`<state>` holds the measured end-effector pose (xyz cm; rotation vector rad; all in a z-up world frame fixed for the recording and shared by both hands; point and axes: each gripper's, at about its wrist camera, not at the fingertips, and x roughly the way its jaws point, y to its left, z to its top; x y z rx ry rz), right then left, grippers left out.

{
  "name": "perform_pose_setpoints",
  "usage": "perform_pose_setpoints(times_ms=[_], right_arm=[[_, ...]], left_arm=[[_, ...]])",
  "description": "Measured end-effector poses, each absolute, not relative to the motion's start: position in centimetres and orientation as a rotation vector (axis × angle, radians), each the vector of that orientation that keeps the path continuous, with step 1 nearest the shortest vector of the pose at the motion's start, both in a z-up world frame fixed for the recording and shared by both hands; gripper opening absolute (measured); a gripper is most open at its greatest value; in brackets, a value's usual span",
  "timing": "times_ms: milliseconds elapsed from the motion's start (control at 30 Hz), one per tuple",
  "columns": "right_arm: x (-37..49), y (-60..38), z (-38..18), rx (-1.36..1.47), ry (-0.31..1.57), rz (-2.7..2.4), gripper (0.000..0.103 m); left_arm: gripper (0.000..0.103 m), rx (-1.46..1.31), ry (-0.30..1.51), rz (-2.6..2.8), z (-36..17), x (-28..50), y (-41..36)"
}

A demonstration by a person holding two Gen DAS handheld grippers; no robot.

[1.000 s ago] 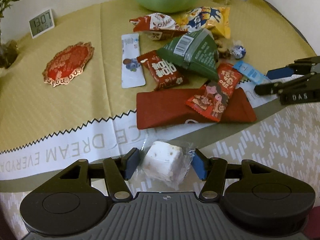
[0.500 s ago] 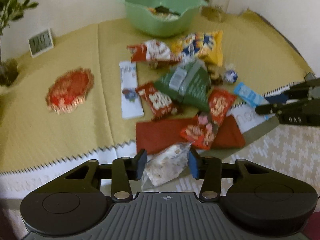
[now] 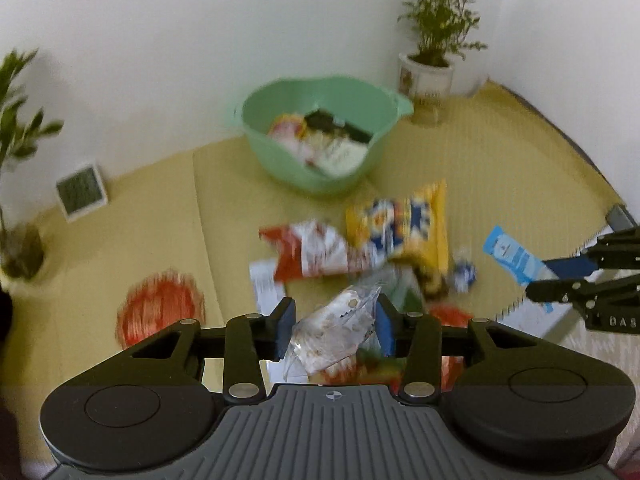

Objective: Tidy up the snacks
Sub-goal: 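Carry the white packet and blue sachet into the basin and release both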

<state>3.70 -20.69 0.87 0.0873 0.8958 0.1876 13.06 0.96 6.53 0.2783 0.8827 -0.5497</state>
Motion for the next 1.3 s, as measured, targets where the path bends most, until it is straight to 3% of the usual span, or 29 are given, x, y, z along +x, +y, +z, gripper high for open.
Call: perform_pose_setpoints(times_ms=[667, 1300], right_arm=[[15.6, -20.6, 5.0, 0.160, 0.764, 0.198, 0.032], [24.3, -20.9, 2.8, 0.151, 0.774, 0.158, 0.033]], left_arm=[[0.103, 0.315, 0.811, -0.579, 8.8, 23.7, -5.6], [0.103, 0.262, 0.859, -0.543, 6.5, 30.8, -8.1]])
